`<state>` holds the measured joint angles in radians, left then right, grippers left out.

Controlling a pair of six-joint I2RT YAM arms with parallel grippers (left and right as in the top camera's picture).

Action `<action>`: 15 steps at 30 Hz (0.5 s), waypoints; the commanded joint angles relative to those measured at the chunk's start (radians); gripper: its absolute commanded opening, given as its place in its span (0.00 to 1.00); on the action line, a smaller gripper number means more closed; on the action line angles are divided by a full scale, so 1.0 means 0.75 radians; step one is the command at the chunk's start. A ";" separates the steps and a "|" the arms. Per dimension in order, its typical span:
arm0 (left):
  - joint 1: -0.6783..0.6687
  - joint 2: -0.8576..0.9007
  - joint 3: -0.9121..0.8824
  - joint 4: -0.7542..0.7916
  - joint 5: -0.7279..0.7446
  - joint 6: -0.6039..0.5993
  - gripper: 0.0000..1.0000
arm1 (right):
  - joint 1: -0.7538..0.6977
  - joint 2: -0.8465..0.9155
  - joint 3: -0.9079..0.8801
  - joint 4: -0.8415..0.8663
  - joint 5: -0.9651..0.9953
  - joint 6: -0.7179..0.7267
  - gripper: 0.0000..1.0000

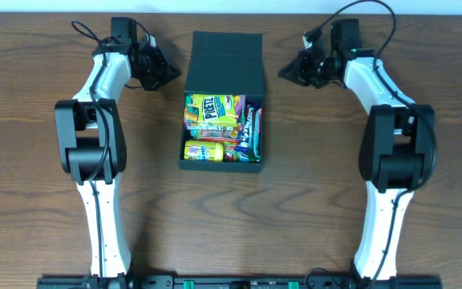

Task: Pack container
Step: 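Raise both grippers to the top edge of the open lid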

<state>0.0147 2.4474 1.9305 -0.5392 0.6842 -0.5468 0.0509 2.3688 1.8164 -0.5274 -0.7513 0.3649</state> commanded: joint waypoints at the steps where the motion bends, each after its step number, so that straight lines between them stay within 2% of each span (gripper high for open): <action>1: -0.003 0.032 0.036 0.009 0.057 -0.004 0.06 | 0.036 0.044 0.006 0.024 -0.033 0.062 0.01; 15: -0.044 0.044 0.036 0.023 0.104 -0.007 0.06 | 0.077 0.141 0.006 0.135 -0.184 0.132 0.02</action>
<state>-0.0036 2.4493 1.9312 -0.5220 0.7483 -0.5503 0.0902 2.4527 1.8164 -0.4316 -0.8474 0.4496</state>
